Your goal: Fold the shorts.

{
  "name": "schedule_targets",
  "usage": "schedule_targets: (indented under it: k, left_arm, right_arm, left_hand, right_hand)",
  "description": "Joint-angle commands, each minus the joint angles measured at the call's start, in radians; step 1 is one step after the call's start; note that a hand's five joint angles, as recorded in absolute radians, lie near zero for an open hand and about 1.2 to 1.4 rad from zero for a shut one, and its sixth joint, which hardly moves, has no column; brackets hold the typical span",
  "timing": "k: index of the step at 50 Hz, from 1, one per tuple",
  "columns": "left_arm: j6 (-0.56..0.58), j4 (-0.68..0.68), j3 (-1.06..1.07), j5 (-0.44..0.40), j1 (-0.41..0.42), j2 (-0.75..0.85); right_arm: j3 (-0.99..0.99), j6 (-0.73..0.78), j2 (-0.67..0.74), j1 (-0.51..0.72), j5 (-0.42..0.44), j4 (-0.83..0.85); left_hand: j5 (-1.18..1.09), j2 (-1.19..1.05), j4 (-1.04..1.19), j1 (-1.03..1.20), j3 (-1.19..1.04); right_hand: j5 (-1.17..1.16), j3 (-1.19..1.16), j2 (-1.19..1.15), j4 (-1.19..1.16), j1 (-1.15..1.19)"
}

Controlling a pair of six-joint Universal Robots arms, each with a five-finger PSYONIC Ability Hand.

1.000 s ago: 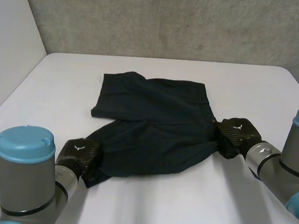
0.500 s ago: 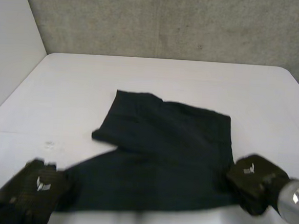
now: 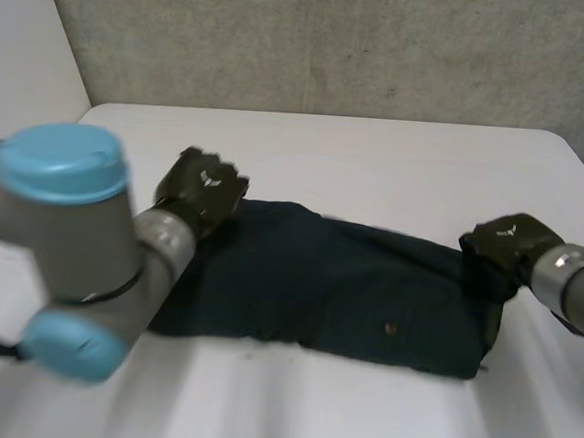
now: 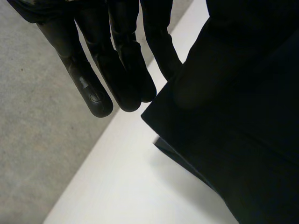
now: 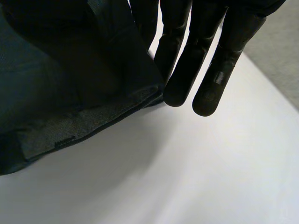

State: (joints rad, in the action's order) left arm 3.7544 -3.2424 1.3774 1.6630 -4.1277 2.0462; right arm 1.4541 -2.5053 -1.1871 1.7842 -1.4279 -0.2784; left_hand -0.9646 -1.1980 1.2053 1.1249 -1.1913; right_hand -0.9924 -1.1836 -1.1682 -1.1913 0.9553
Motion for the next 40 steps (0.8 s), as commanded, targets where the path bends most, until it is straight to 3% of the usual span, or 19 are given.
schedule_targets:
  k: [1, 7, 14, 16, 17, 18, 19, 21, 22, 25, 31, 34, 40]
  left_arm:
    - [0.047, -0.013, -0.386, 0.027, -0.011, 0.340]
    - [0.136, -0.022, -0.634, 0.055, -0.028, 0.557]
    - [0.215, -0.144, -0.693, 0.067, -0.032, 0.641]
    - [0.225, -0.169, -0.683, 0.067, -0.031, 0.643]
    - [0.229, -0.181, -0.670, 0.069, -0.031, 0.643]
    - [0.225, -0.191, -0.647, 0.067, -0.029, 0.641]
    - [0.222, -0.194, -0.634, 0.067, -0.028, 0.640]
    - [0.223, -0.197, -0.601, 0.067, -0.025, 0.629]
    - [0.223, -0.203, -0.578, 0.066, -0.020, 0.617]
    - [0.220, -0.203, -0.555, 0.067, -0.016, 0.574]
    - [0.168, -0.188, -0.425, 0.075, -0.011, 0.404]
    - [0.067, -0.188, -0.301, 0.078, -0.020, 0.280]
    - [-0.198, -0.186, -0.055, 0.063, -0.051, 0.057]
  right_arm:
    - [-0.155, 0.013, 0.191, 0.049, -0.094, 0.146]
    - [-0.267, 0.016, 0.336, 0.061, -0.092, 0.232]
    - [-0.308, 0.026, 0.415, 0.069, -0.086, 0.341]
    - [-0.308, 0.031, 0.420, 0.069, -0.091, 0.364]
    - [-0.308, 0.033, 0.422, 0.069, -0.095, 0.392]
    - [-0.308, 0.033, 0.420, 0.069, -0.097, 0.406]
    - [-0.308, 0.031, 0.419, 0.069, -0.101, 0.422]
    - [-0.302, 0.020, 0.397, 0.067, -0.126, 0.464]
    - [-0.299, 0.014, 0.385, 0.066, -0.138, 0.476]
    - [-0.267, -0.022, 0.293, 0.064, -0.178, 0.496]
    - [-0.126, -0.168, 0.103, 0.061, -0.178, 0.489]
    - [-0.025, -0.231, 0.020, 0.061, -0.175, 0.461]
    - [0.195, -0.319, -0.100, 0.057, -0.066, 0.367]
  left_hand:
    - [-0.257, -0.198, 0.191, 0.271, -0.205]
    - [-0.257, -0.198, 0.191, 0.271, -0.205]
    - [-0.257, -0.198, 0.191, 0.271, -0.205]
    - [-0.257, -0.198, 0.191, 0.271, -0.205]
    - [-0.257, -0.198, 0.191, 0.271, -0.205]
    - [-0.121, -0.062, 0.055, 0.135, -0.069]
    - [0.186, 0.244, -0.252, -0.171, 0.238]
    - [0.884, 0.943, -0.950, -0.870, 0.936]
    - [0.965, 1.023, -1.031, -0.950, 1.017]
    - [0.965, 1.023, -1.031, -0.950, 1.017]
    - [0.965, 1.023, -1.031, -0.950, 1.017]
    - [0.961, 1.020, -1.027, -0.947, 1.013]
    - [0.958, 1.017, -1.024, -0.944, 1.010]
  right_hand:
    - [-0.229, -0.213, -0.228, -0.205, 0.441]
    - [-0.229, -0.213, -0.228, -0.205, 0.441]
    - [-0.207, -0.190, -0.206, -0.183, 0.419]
    - [0.155, 0.172, 0.156, 0.179, 0.057]
    - [0.680, 0.697, 0.682, 0.705, -0.469]
    - [0.944, 0.961, 0.945, 0.969, -0.733]
    - [0.992, 1.009, 0.994, 1.017, -0.781]
    - [0.992, 1.009, 0.994, 1.017, -0.781]
    - [0.992, 1.009, 0.994, 1.017, -0.781]
    - [0.992, 1.009, 0.994, 1.017, -0.781]
    - [0.992, 1.009, 0.994, 1.017, -0.781]
    - [0.992, 1.009, 0.994, 1.017, -0.781]
    - [0.859, 0.876, 0.860, 0.883, -0.647]
